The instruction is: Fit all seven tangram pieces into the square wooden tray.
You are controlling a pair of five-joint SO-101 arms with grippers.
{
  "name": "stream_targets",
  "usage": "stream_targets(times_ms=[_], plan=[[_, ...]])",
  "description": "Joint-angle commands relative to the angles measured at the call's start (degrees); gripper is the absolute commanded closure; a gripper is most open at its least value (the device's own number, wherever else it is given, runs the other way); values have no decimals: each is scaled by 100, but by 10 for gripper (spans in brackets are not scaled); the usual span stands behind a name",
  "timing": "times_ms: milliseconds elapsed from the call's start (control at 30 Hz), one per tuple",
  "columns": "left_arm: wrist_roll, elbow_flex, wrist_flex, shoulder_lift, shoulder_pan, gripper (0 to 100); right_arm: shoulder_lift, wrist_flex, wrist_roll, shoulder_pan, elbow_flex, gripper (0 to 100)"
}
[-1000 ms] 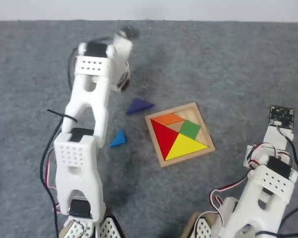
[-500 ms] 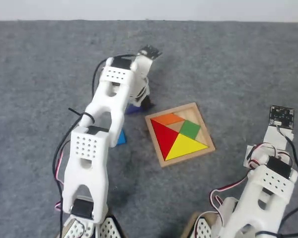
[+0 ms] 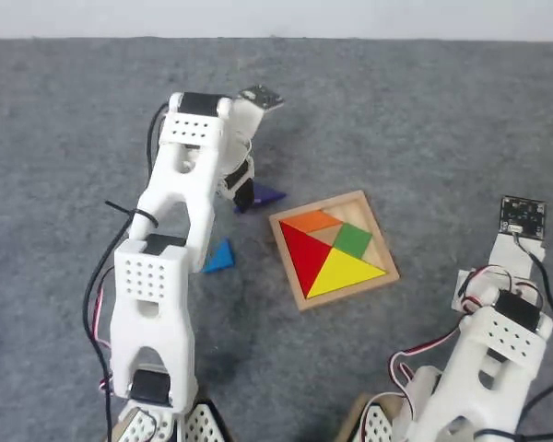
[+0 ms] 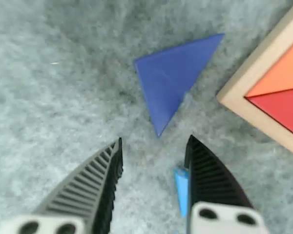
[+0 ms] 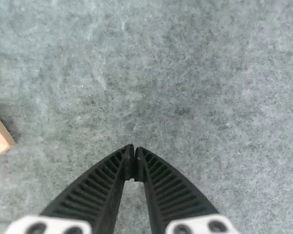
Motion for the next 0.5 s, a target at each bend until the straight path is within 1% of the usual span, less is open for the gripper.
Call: stream_targets(times_ms=[0, 67, 133, 233, 367, 400, 467], plan=[[-70, 321, 246, -738, -255, 805, -171, -75, -44, -66, -44, 985], [-97, 840, 185, -1011, -325, 805, -171, -92, -44, -66, -44, 985], [-88, 1244, -229, -1310, -316, 805, -180, -101, -44, -66, -44, 985], [70, 1569, -1327, -1609, -237, 803, -198, -101, -44, -66, -44, 985], [985, 1842, -2980, -1363, 35, 801, -171, -84, -44, -66, -44, 985], [1108, 1859, -3288, -1222, 105, 801, -171, -84, -44, -66, -44, 985], [1125, 1780, -3587, -862, 220, 801, -171, -75, -44, -66, -44, 985]])
